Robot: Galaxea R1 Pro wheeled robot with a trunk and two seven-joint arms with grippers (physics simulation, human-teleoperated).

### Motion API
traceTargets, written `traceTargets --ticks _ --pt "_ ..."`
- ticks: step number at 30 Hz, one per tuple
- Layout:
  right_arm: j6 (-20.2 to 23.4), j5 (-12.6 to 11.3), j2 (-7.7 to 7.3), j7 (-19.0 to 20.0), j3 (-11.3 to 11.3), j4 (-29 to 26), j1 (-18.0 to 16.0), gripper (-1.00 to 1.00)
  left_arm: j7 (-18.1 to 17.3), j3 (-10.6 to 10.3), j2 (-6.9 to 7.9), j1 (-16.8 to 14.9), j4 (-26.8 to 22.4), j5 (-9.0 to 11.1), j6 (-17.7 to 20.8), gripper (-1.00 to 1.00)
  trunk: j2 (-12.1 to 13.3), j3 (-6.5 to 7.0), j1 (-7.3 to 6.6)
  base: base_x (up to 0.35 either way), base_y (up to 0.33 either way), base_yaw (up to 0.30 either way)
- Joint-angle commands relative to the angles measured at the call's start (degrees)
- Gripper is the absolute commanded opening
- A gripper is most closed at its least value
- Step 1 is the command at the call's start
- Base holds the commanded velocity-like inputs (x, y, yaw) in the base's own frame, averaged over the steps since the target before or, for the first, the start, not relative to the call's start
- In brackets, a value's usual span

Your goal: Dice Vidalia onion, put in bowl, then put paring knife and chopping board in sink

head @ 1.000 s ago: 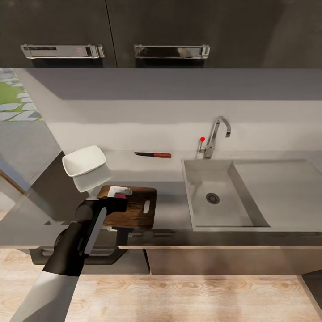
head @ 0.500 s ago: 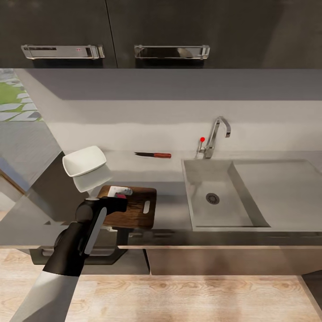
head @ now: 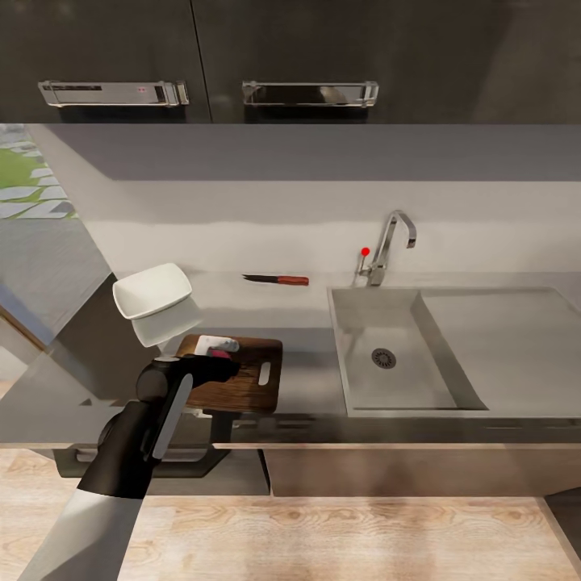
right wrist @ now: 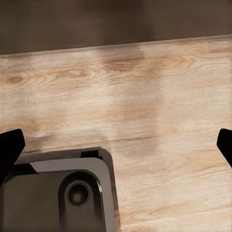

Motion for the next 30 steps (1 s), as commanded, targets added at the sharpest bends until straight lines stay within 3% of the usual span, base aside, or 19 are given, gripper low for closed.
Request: traceTargets --ticks 1,17,30 --pt "-0.1 -0.3 0.03 0.6 -0.3 -0.1 0.0 1.00 0.1 0.0 -0.02 0.0 0.0 0.3 0.3 1.00 -0.1 -0.09 0.03 0.000 0.000 0.000" --pt "-0.1 -0.3 0.03 0.6 -0.3 -0.1 0.0 1.00 0.1 0.0 -0.03 0.0 0.0 0.3 0.3 1.00 -0.1 -0.09 0.03 -0.007 0.000 0.000" --pt "-0.1 -0.3 0.03 0.6 -0.3 -0.1 0.0 1.00 0.1 0.0 -0.03 0.0 0.1 0.3 0.3 1.00 -0.1 -0.09 0.03 -0.282 0.000 0.000"
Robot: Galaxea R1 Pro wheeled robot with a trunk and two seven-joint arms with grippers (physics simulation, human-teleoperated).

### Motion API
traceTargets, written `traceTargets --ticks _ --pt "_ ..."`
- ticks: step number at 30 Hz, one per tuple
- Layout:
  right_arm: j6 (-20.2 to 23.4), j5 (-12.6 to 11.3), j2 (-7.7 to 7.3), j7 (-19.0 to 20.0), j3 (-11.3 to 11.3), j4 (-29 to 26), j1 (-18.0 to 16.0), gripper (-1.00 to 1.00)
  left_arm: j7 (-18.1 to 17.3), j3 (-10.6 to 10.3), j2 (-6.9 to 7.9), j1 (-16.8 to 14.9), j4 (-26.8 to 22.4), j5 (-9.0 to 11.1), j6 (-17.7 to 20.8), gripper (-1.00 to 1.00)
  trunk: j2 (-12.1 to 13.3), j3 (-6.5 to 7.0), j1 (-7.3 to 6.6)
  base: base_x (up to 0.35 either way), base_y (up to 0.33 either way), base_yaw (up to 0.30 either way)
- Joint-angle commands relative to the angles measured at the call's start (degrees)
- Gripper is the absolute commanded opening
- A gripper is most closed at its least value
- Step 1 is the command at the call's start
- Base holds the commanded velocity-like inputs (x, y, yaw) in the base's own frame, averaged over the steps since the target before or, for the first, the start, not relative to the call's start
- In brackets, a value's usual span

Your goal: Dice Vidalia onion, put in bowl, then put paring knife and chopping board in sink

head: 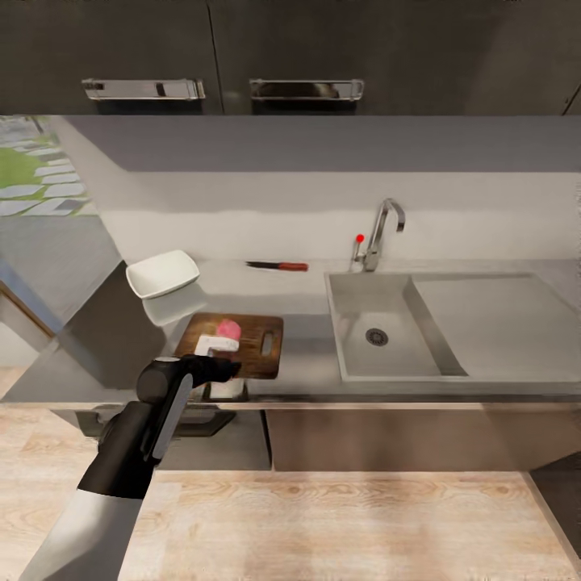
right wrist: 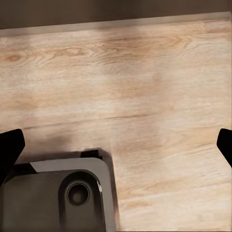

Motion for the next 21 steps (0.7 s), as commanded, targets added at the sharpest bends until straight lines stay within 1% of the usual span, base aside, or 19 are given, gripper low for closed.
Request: traceTargets --ticks 1,21 --pt "-0.1 -0.2 0.03 0.6 -0.3 -0.1 0.0 1.00 0.1 0.0 -0.02 0.0 0.0 0.3 0.3 1.00 -0.1 -0.09 0.00 -0.332 0.000 0.000" --pt "-0.1 -0.3 0.03 0.6 -0.3 -0.1 0.0 1.00 0.1 0.0 -0.02 0.0 0.2 0.3 0.3 1.00 -0.1 -0.09 0.00 -0.334 0.000 0.000"
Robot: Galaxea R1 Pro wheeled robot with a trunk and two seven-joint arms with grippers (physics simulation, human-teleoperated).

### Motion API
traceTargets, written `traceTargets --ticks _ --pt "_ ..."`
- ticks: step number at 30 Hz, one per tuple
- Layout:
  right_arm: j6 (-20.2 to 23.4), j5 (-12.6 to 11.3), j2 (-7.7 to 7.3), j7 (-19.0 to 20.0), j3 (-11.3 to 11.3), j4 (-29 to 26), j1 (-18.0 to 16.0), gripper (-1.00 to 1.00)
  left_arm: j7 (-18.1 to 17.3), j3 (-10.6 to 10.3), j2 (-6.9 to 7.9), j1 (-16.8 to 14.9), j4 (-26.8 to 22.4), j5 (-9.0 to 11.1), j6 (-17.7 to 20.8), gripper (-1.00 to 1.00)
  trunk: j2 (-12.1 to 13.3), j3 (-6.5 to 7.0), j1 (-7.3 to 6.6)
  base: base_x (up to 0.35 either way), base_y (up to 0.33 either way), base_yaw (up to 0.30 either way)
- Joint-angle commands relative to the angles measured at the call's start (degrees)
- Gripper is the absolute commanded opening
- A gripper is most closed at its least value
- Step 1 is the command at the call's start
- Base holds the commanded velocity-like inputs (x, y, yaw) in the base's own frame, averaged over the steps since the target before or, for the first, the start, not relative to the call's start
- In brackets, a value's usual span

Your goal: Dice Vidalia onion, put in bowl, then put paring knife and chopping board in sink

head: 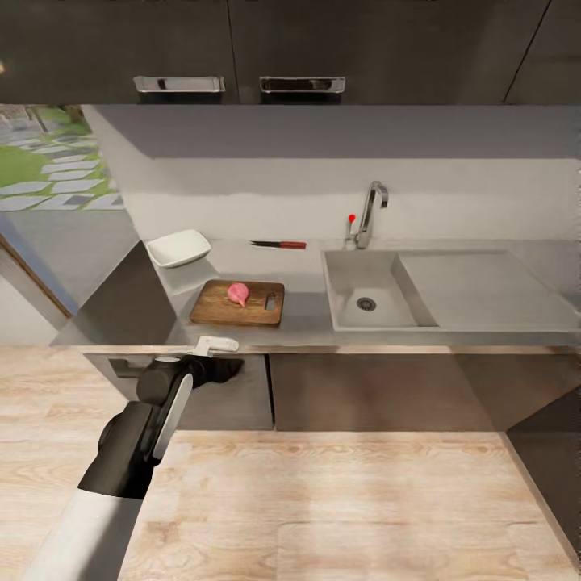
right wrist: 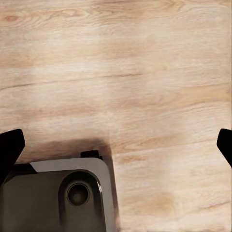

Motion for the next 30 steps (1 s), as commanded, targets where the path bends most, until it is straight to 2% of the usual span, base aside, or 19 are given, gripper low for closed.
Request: traceTargets --ticks 1,5,9,12,13,14,15,19,24,26,30 --pt "-0.1 -0.2 0.03 0.6 -0.3 -0.1 0.0 1.00 0.1 0.0 0.00 0.0 0.0 0.3 0.3 1.00 -0.1 -0.09 0.00 -0.326 0.000 0.000" --pt "-0.1 -0.2 0.03 0.6 -0.3 -0.1 0.0 1.00 0.1 -0.1 0.05 0.4 0.9 0.4 0.2 1.00 -0.1 -0.09 0.00 -0.314 0.000 0.000" --pt "0.0 -0.2 0.03 0.6 -0.3 -0.1 0.0 1.00 0.0 0.0 0.06 3.0 1.4 0.3 -0.5 1.00 -0.1 -0.09 0.00 -0.175 0.000 0.000" --pt "0.0 -0.2 0.03 0.6 -0.3 -0.1 0.0 1.00 -0.1 0.0 0.06 5.5 1.3 0.3 -2.9 1.00 -0.1 -0.09 0.00 -0.053 0.000 0.000" --pt "0.0 -0.2 0.03 0.6 -0.3 -0.1 0.0 1.00 -0.1 0.0 0.10 6.9 1.2 0.3 -4.6 1.00 -0.1 -0.09 0.00 -0.023 0.000 0.000" --pt "0.0 -0.2 0.03 0.6 -0.3 -0.1 0.0 1.00 -0.1 0.0 0.17 11.1 0.3 0.2 -9.6 1.00 -0.1 -0.09 0.00 -0.007 0.000 0.000" --pt "0.0 -0.2 0.03 0.6 -0.3 -0.1 0.0 1.00 -0.1 0.0 0.19 13.1 -0.2 0.2 -11.7 1.00 -0.1 -0.09 0.00 -0.005 0.000 0.000" --pt "0.0 -0.2 0.03 0.7 -0.3 -0.1 0.0 1.00 -0.1 0.0 0.23 19.4 -2.4 0.2 -17.8 1.00 -0.1 -0.09 0.00 -0.002 0.000 0.000" --pt "0.0 -0.3 0.03 0.7 -0.3 -0.1 0.0 1.00 -0.1 0.0 0.40 26.8 -5.5 0.1 -23.5 1.00 -0.1 -0.09 0.00 0.000 0.000 0.000" --pt "0.0 -0.2 0.03 0.7 -0.3 -0.1 0.0 1.00 -0.1 0.0 1.17 33.0 -6.1 0.1 -30.8 1.00 -0.1 -0.09 0.00 0.000 0.000 0.000" --pt "0.0 -0.3 0.03 0.7 -0.4 -0.1 0.0 1.00 -0.1 0.0 2.91 41.2 -6.5 0.1 -41.0 1.00 -0.1 -0.09 0.00 0.000 0.000 0.000"
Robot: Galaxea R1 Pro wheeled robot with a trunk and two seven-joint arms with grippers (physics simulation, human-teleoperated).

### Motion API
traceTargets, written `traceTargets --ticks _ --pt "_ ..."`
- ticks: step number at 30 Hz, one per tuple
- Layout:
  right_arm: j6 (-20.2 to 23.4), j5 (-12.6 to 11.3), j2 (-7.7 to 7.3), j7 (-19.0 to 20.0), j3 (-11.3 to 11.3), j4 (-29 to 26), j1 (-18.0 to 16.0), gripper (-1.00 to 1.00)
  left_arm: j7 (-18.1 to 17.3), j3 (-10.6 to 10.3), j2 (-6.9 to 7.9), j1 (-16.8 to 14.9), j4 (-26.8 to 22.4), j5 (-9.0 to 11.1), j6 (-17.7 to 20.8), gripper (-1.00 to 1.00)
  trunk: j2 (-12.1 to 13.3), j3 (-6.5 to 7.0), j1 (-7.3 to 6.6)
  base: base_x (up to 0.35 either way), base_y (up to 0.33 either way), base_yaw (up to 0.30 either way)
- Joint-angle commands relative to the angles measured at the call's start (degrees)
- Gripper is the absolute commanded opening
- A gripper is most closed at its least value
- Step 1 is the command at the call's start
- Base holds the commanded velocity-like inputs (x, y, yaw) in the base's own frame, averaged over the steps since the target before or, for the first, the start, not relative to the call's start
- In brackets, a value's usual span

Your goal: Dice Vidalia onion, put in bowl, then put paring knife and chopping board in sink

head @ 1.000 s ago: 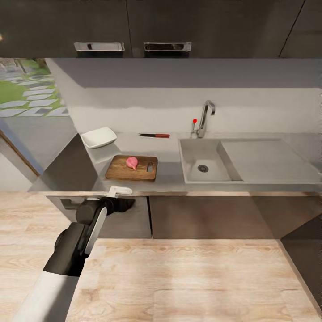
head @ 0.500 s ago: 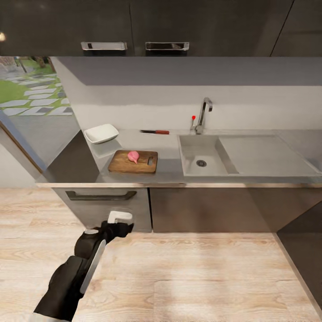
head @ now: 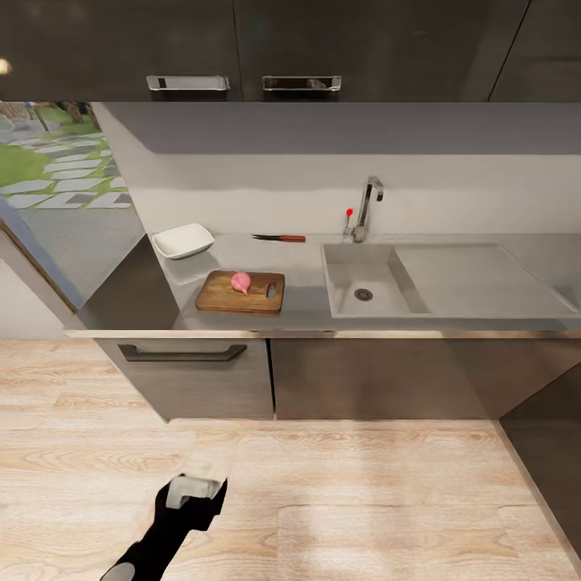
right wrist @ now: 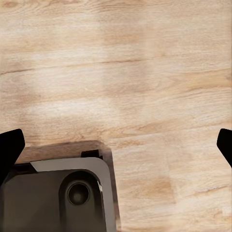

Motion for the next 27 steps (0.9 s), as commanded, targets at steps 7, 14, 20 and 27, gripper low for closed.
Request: traceTargets --ticks 7,14,20,27 --pt "-0.3 -0.3 0.00 0.9 -0.3 -0.2 0.0 1.00 0.1 0.2 2.12 15.4 0.6 0.3 -17.6 1.00 -0.1 -0.06 0.04 0.000 0.000 0.000" --pt "-0.6 -0.2 -0.03 0.7 -0.4 -3.7 0.0 1.00 0.3 1.1 2.47 17.9 4.2 0.4 -21.0 1.00 -0.1 -0.06 0.04 0.000 0.000 0.000" --pt "0.8 0.0 0.01 0.3 -0.2 -20.4 0.0 1.00 0.2 4.1 2.39 18.1 8.7 0.5 -21.5 1.00 -0.1 -0.06 0.04 0.000 0.000 0.000" --pt "27.0 -0.1 1.00 -3.1 0.0 -53.4 0.0 1.00 0.1 6.0 2.36 18.1 11.5 0.6 -21.5 1.00 -0.1 -0.06 0.04 0.000 0.000 0.000"
